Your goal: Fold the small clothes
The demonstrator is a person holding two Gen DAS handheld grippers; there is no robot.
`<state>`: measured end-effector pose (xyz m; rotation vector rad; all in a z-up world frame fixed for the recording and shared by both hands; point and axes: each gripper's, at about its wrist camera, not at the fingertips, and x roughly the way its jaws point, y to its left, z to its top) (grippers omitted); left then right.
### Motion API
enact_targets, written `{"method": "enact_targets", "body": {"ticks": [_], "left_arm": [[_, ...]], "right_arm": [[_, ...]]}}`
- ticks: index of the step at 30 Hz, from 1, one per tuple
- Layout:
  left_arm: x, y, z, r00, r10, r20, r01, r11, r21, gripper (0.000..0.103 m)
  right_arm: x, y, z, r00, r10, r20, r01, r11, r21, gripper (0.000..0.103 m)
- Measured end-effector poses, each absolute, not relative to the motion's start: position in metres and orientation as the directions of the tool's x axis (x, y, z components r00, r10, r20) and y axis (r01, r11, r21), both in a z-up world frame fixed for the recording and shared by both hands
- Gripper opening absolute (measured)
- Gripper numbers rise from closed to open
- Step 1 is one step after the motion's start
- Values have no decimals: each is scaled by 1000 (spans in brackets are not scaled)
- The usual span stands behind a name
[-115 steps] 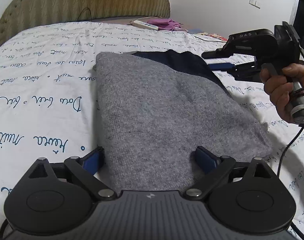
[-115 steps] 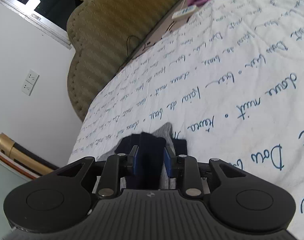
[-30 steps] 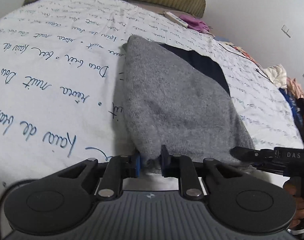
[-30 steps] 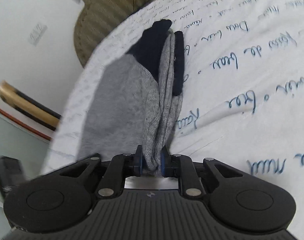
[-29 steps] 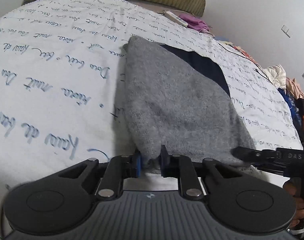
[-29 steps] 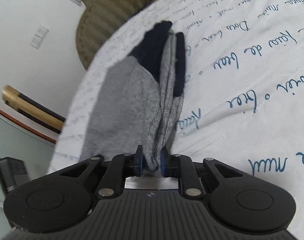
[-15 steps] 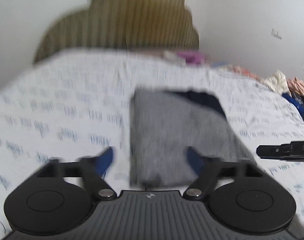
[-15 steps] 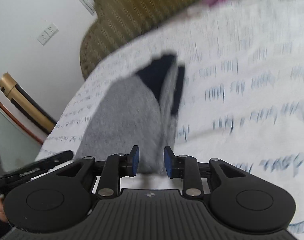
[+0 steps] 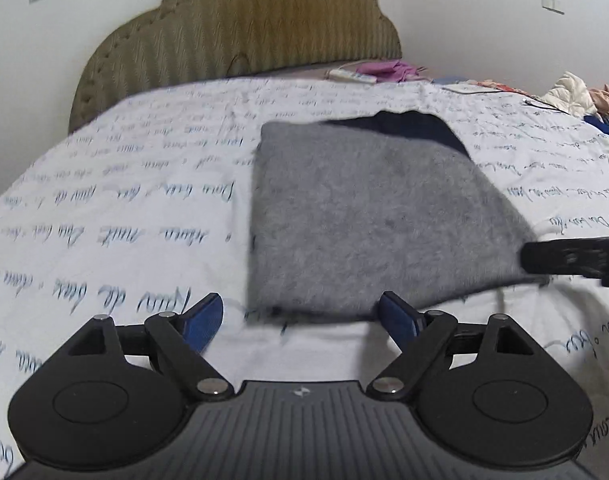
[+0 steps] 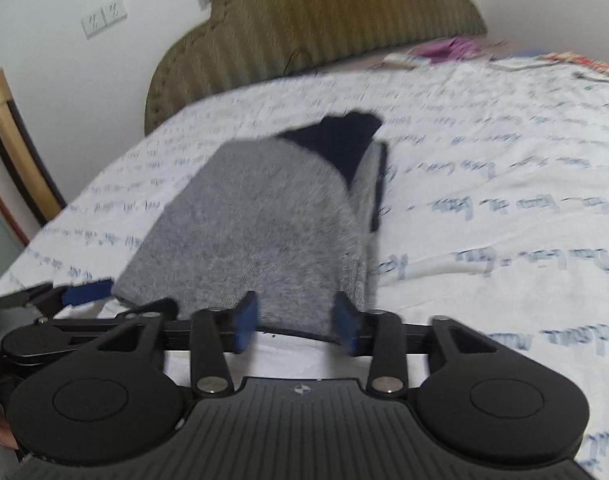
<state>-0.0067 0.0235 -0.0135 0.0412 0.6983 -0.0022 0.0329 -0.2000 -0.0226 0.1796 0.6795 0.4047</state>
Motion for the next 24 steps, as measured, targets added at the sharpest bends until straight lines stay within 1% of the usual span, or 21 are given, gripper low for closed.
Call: {"method": "enact_targets", "body": {"ticks": [1,2,4,6,10,11,13,16,21,24], "left_arm": [[-8,25,-16,754,16,-657,5,1000,30,86],[-10,26,-18,749,21,-663,-5,1000,25,86],[-14,26,-21,754,29,-656,-14,1000,28,86],[-18,24,-22,758,35,-651,-15,999,37,87],[-18,27,-26,765,31,-643,-21,1000,23,91],[-17,29,-26,764,22,-645,-21,1000,9,93],[-16,32,-27,762,6,-648,-20,1000,-13,96],[-16,32,-27,761,-1,-649,-11,1000,-15,98],[-18,31,-27,762,3,-647,-11,1000,-8,99],[-19,31,-28,763,7,-646,-13,1000,-5,99]], "right_arm": [[31,-202,-26,706,399,-585,-285,916,281,80],[28,-203,-31,700,385,-601,-275,923,271,79],[24,-199,-44,676,368,-639,-268,930,252,80],[16,-191,-51,691,343,-636,-286,938,194,82],[9,-169,-58,714,295,-635,-309,947,92,101],[9,-164,-60,722,280,-633,-308,949,69,103],[9,-159,-60,735,249,-631,-295,955,34,102],[12,-159,-59,741,219,-634,-260,965,30,102],[20,-163,-61,748,192,-635,-207,977,52,102],[19,-167,-59,760,141,-634,-139,989,53,102]]}}
